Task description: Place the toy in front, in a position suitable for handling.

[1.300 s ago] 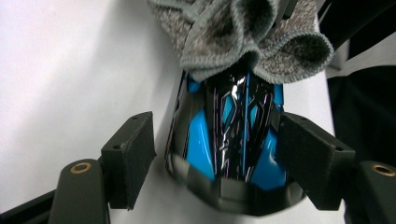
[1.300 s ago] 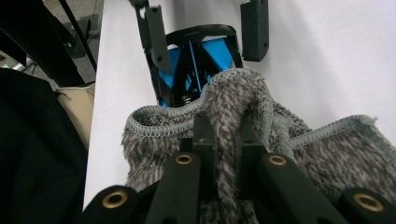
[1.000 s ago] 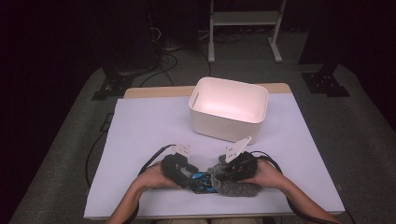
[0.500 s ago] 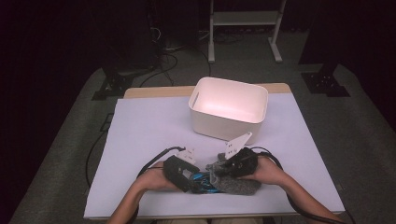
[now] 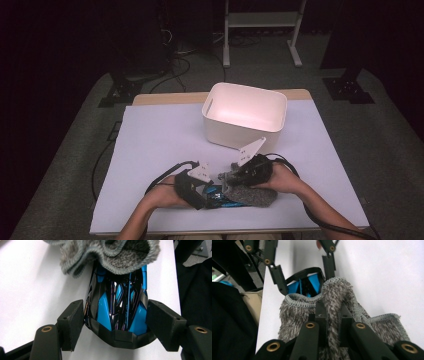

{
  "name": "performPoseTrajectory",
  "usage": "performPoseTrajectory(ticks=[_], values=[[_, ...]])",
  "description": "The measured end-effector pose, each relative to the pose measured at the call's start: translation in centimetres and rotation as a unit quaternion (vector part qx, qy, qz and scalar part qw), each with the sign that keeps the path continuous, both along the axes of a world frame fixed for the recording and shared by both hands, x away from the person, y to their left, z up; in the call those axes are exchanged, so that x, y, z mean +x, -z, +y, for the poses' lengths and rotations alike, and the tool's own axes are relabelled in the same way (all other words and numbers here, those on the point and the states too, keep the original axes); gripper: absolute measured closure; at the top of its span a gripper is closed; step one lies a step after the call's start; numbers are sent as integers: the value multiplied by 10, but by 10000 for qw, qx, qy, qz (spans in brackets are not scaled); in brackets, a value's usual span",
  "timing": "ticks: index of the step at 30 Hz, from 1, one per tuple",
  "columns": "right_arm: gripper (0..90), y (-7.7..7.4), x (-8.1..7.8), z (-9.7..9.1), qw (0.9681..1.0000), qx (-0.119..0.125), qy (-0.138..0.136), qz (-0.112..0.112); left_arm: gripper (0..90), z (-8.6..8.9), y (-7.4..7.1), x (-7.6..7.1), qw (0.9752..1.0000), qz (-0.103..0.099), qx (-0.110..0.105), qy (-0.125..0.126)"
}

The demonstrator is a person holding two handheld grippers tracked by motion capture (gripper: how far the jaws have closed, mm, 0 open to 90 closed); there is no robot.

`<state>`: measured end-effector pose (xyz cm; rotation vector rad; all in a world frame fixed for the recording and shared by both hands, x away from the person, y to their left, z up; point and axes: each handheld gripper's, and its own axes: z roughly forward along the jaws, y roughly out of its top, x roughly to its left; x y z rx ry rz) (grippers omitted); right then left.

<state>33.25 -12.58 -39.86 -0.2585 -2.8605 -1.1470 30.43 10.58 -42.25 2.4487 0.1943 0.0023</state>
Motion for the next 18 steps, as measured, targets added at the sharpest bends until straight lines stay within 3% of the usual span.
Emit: performPoseTrajectory(ticks=[3, 7, 10, 15, 18], values=[[817, 7, 2, 5, 9997, -124, -91, 173, 308, 0, 0, -1, 10000, -56, 15, 15], [824, 10, 0, 5, 9990, -59, -150, 424, 313, 1, -1, -5, 9997, -211, 58, 77], [823, 8, -4, 3, 9991, -38, -151, 390, 313, 0, -3, -8, 9993, -341, 110, 108], [834, 10, -10, 1, 9983, -7, -324, 486, 313, 0, -3, -9, 9994, -319, 129, 73], [833, 11, -15, 1, 9991, -10, -244, 352, 318, 1, -2, -9, 9994, -348, 69, 64]])
